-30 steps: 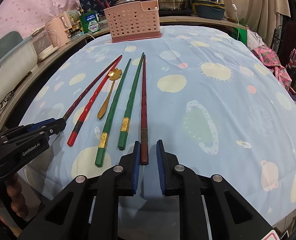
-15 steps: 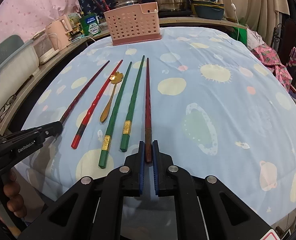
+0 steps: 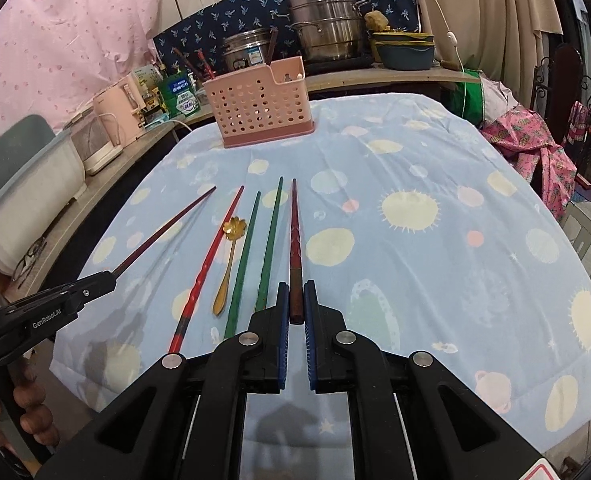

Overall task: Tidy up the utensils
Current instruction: 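Lift the dark red chopsticks and carry them over the pink holder with both tools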

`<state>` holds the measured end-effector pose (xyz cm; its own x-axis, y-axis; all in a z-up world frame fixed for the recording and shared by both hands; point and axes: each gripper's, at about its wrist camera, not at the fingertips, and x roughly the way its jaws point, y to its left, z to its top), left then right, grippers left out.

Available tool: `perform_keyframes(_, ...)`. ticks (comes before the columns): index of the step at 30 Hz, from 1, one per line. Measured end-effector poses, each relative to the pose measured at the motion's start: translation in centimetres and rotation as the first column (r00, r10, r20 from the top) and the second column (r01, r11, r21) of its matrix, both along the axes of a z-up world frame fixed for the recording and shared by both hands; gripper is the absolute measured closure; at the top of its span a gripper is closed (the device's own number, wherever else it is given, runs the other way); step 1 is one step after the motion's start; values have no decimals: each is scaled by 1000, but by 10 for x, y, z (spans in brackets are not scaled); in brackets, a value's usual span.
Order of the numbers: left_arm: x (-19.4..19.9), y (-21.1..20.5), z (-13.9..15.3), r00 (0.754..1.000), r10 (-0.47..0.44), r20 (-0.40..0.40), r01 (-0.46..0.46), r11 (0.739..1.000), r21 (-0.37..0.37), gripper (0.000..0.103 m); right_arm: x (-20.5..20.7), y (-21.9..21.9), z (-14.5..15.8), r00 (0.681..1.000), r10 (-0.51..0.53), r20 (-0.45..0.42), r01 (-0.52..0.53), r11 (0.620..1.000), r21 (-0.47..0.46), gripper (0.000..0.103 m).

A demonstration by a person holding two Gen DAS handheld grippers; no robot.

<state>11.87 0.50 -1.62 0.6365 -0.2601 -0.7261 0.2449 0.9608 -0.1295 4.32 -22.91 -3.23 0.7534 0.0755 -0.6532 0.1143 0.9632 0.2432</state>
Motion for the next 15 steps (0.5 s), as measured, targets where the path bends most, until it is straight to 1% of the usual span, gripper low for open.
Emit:
perform_keyframes(4, 8, 2, 20, 999, 8, 46, -8, 1000, -6, 96, 6, -13, 18, 999, -20, 44, 18, 999, 27, 96)
perform_keyframes(10, 24, 3, 48, 993, 19, 118, -18, 1000, -15, 96, 18, -27, 48, 992, -43, 120, 39, 999, 34, 96)
perform_keyframes(15, 41, 3, 69, 988, 31, 150, -27, 999, -27, 96, 30, -38, 71, 982, -59, 180, 51, 997, 51, 96)
